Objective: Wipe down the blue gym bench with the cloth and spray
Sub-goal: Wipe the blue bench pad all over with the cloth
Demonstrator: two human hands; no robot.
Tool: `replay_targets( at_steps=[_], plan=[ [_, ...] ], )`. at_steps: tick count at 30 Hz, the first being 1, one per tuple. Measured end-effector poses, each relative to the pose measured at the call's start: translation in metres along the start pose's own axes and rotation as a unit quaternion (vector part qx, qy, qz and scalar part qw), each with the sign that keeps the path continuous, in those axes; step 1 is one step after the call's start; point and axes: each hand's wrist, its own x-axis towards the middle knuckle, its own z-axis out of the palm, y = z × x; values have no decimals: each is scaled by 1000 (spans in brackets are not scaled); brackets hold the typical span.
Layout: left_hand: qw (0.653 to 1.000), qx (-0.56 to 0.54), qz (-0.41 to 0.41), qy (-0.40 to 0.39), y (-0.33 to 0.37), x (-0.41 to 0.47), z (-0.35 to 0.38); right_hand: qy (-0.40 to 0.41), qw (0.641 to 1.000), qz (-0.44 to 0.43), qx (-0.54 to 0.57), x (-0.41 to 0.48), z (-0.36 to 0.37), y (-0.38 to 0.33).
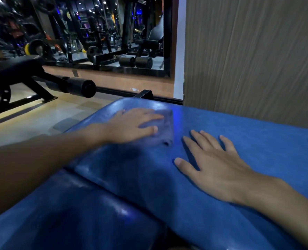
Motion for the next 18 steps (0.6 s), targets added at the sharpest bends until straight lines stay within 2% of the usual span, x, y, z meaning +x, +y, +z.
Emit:
replay_targets(
  at_steps=[2,6,8,12,15,18],
  plan=[
    [999,-7,-46,23,-28,33,-3,4,1000,0,-4,1,3,2],
    [983,-15,-183,4,-62,83,-9,12,1000,-1,1,0,3,2],
    [977,-12,-215,2,-63,88,-8,10,1000,-1,5,0,3,1],
    [985,44,-170,5,-40,54,-3,10,1000,0,11,-1,2,1],
    [993,63,-99,9,-10,1,0,-1,1000,3,18,-1,0,1],
    [996,79,-37,-34,22,-56,0,2,1000,4,25,-3,-1,0]
  ],
)
